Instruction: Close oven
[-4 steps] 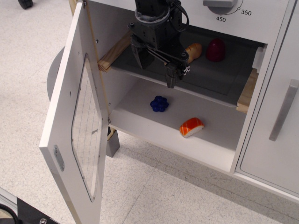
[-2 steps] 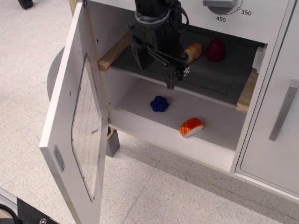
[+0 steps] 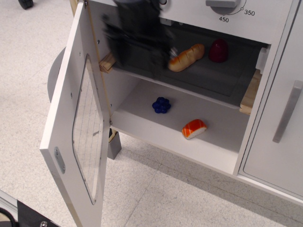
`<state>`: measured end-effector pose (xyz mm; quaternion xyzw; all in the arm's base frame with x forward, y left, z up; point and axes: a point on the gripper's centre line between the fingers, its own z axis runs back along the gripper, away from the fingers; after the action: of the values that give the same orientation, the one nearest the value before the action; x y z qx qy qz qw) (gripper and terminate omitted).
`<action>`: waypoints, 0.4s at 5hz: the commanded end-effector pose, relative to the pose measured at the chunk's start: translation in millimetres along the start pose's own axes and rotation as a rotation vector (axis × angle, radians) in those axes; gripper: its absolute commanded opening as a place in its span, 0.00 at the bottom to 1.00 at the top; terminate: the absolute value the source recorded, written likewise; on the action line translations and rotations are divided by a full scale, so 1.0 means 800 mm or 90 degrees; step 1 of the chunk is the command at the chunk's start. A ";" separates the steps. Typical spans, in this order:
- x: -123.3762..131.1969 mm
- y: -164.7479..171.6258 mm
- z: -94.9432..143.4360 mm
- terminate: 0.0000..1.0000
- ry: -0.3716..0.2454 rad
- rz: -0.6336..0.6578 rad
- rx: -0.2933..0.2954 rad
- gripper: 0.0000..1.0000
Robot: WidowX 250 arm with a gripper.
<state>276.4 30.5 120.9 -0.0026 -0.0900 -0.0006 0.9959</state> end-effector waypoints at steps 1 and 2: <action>-0.027 0.063 0.068 0.00 -0.020 0.069 0.063 1.00; -0.036 0.087 0.055 0.00 -0.016 0.087 0.096 1.00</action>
<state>240.6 101.6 148.4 0.0592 -0.0898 0.0727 0.9915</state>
